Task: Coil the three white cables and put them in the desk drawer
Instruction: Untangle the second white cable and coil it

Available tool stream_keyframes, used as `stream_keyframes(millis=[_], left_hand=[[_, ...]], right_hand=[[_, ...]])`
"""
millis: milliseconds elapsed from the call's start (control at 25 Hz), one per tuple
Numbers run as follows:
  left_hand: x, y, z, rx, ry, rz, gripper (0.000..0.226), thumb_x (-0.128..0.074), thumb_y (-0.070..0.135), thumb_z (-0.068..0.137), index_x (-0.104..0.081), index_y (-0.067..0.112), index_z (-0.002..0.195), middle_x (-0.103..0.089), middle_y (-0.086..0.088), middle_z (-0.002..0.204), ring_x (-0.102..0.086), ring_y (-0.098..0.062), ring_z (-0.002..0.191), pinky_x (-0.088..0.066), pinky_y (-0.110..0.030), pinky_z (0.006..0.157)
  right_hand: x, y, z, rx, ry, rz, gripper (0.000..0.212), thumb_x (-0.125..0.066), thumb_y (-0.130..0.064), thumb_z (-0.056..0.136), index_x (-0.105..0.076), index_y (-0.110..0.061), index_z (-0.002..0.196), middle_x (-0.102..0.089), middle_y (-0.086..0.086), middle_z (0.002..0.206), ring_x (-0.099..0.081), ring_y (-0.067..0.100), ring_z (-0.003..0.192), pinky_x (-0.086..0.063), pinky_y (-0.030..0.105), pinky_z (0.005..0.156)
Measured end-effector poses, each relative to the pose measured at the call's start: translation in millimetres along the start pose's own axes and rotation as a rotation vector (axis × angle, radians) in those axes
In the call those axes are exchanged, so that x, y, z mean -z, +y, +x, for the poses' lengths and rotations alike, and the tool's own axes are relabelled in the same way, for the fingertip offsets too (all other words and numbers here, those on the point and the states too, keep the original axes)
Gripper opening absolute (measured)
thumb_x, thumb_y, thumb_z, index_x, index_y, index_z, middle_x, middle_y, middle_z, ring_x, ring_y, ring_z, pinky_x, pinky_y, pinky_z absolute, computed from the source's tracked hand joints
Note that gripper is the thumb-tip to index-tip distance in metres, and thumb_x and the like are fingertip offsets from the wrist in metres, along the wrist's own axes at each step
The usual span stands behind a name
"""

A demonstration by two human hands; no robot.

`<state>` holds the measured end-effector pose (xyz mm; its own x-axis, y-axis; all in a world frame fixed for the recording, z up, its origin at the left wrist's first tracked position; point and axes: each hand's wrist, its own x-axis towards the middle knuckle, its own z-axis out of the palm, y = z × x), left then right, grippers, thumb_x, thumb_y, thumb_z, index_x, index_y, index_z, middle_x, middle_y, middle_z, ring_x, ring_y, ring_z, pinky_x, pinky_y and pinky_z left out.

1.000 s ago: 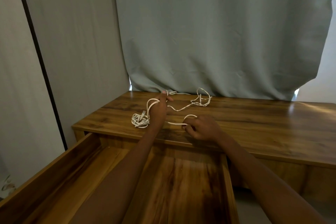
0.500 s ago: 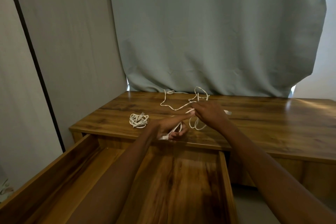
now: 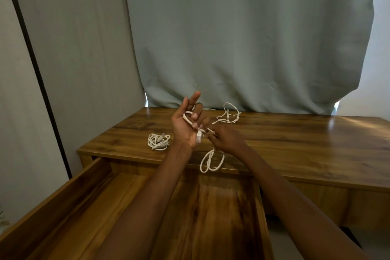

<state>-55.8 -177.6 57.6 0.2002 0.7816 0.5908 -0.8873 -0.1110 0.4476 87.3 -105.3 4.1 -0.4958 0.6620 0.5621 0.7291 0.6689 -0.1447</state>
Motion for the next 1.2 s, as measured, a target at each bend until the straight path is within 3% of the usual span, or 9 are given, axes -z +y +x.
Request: stream_keyframes(millis=[200,360,520,720,880,960,1040,1200], left_hand=[[13,3,2,-0.149,0.195,0.09,0.045,-0.036,0.035,0.105,-0.062,0.01,0.132,-0.052,0.002,0.057,-0.042,-0.009,0.041,-0.031,-0.025,0.043],[15,6,5,-0.266,0.402,0.205,0.043,-0.04,0.033,0.103,-0.063,0.013,0.134,-0.053,0.0,0.062,-0.047,-0.012,0.055,-0.035,-0.028,0.055],[16,2,6,-0.364,0.497,0.252,0.038,-0.047,0.027,0.1,-0.065,0.015,0.131,-0.055,-0.003,0.07,-0.049,-0.015,0.063,-0.04,-0.029,0.06],[8,3,6,-0.377,0.486,0.265,0.037,-0.049,0.025,0.1,-0.066,0.014,0.131,-0.058,-0.003,0.073,-0.052,-0.014,0.064,-0.043,-0.028,0.061],[12,5,10,-0.314,0.478,0.309,0.034,-0.053,0.021,0.099,-0.067,0.014,0.128,-0.063,-0.004,0.074,-0.056,-0.015,0.065,-0.044,-0.028,0.06],[17,4,13,-0.258,0.517,0.491,0.033,-0.052,0.013,0.098,-0.067,0.014,0.127,-0.067,-0.002,0.075,-0.062,-0.013,0.069,-0.047,-0.025,0.062],[25,6,17,-0.169,0.571,0.838,0.038,-0.056,0.006,0.093,-0.067,0.018,0.127,-0.071,0.003,0.078,-0.067,-0.008,0.076,-0.05,-0.022,0.07],[37,13,7,-0.002,0.469,1.503,0.036,-0.059,0.015,0.088,-0.072,0.028,0.118,-0.073,0.013,0.078,-0.068,-0.026,0.086,-0.057,-0.041,0.081]], right_hand=[[3,-5,0,-0.003,-0.163,-0.008,0.029,-0.049,-0.031,0.1,-0.058,-0.027,0.127,-0.073,0.008,0.107,-0.068,0.03,0.098,-0.054,0.042,0.078],[-1,-20,-11,0.034,-0.144,-0.145,0.04,-0.049,-0.027,0.1,-0.047,-0.019,0.139,-0.069,0.011,0.12,-0.066,0.031,0.103,-0.044,0.035,0.073],[-2,-35,-14,-0.093,-0.128,-0.114,0.036,-0.052,-0.032,0.097,-0.056,-0.02,0.131,-0.071,0.009,0.114,-0.065,0.031,0.105,-0.047,0.038,0.078],[4,-35,-7,-0.209,-0.233,0.111,0.011,-0.062,-0.034,0.087,-0.065,-0.033,0.098,-0.068,-0.009,0.097,-0.065,0.02,0.098,-0.05,0.035,0.076],[9,-35,-3,-0.147,-0.223,-0.081,0.02,-0.061,-0.041,0.089,-0.066,-0.026,0.1,-0.071,0.003,0.104,-0.065,0.025,0.099,-0.049,0.036,0.075],[11,-32,-3,-0.069,-0.231,-0.136,0.028,-0.058,-0.034,0.094,-0.063,-0.021,0.119,-0.07,0.008,0.116,-0.064,0.029,0.109,-0.048,0.038,0.081],[14,-30,-7,0.018,-0.253,-0.059,0.038,-0.057,-0.026,0.096,-0.055,-0.019,0.134,-0.068,0.01,0.122,-0.062,0.03,0.112,-0.044,0.034,0.078],[10,-24,-17,-0.032,-0.237,0.279,0.059,-0.063,-0.011,0.094,-0.045,-0.021,0.149,-0.064,0.005,0.129,-0.062,0.02,0.105,-0.043,0.026,0.083]])
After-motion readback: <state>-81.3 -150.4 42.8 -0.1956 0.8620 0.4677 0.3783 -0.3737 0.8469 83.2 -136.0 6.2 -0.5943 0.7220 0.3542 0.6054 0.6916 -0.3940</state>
